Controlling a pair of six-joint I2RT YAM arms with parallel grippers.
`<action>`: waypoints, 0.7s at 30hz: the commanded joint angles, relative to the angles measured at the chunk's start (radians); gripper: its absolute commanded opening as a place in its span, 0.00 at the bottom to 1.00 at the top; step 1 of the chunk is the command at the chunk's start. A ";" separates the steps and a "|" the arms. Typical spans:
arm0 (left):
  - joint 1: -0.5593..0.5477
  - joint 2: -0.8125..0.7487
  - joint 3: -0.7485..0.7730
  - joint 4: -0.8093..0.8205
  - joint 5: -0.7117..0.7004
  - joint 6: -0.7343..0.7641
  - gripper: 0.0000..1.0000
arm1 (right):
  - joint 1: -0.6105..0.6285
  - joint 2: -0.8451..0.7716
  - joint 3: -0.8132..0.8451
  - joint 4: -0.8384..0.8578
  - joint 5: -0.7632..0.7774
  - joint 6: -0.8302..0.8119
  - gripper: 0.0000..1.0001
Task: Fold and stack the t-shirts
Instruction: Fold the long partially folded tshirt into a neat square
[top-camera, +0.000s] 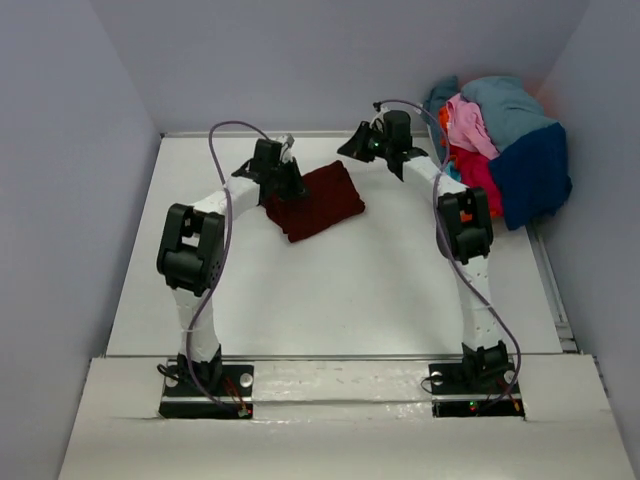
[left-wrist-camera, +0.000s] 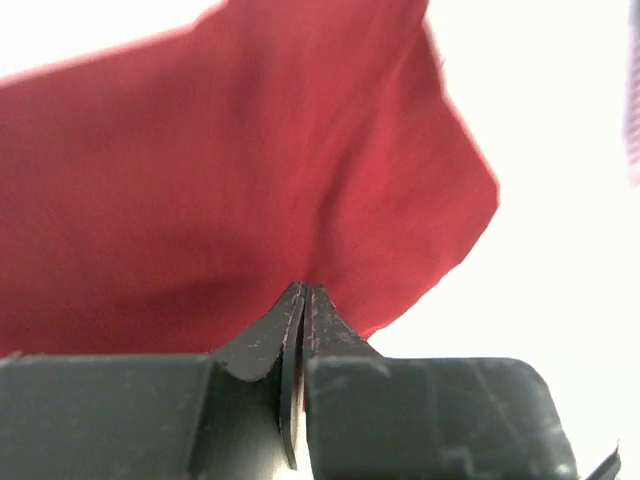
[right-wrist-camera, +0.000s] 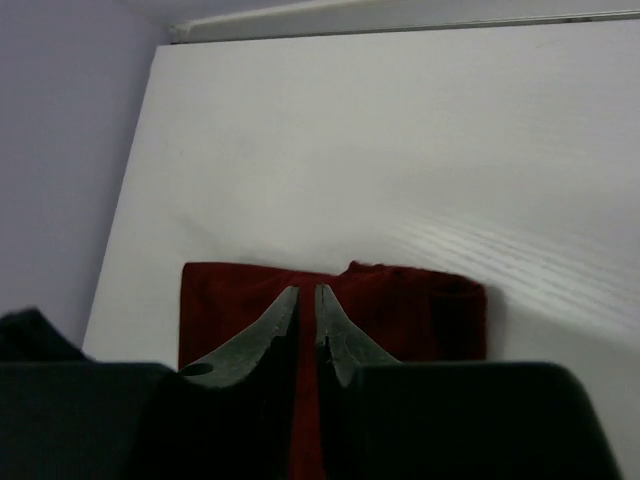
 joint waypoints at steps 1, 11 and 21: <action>0.066 -0.114 0.220 -0.061 -0.008 0.059 0.27 | 0.005 -0.291 -0.152 -0.026 -0.082 -0.102 0.25; 0.155 -0.060 0.281 -0.253 -0.189 -0.019 0.75 | 0.005 -0.383 -0.347 -0.382 0.042 -0.335 0.65; 0.155 -0.086 0.101 -0.238 -0.312 -0.102 0.86 | 0.005 -0.322 -0.402 -0.393 0.054 -0.352 0.67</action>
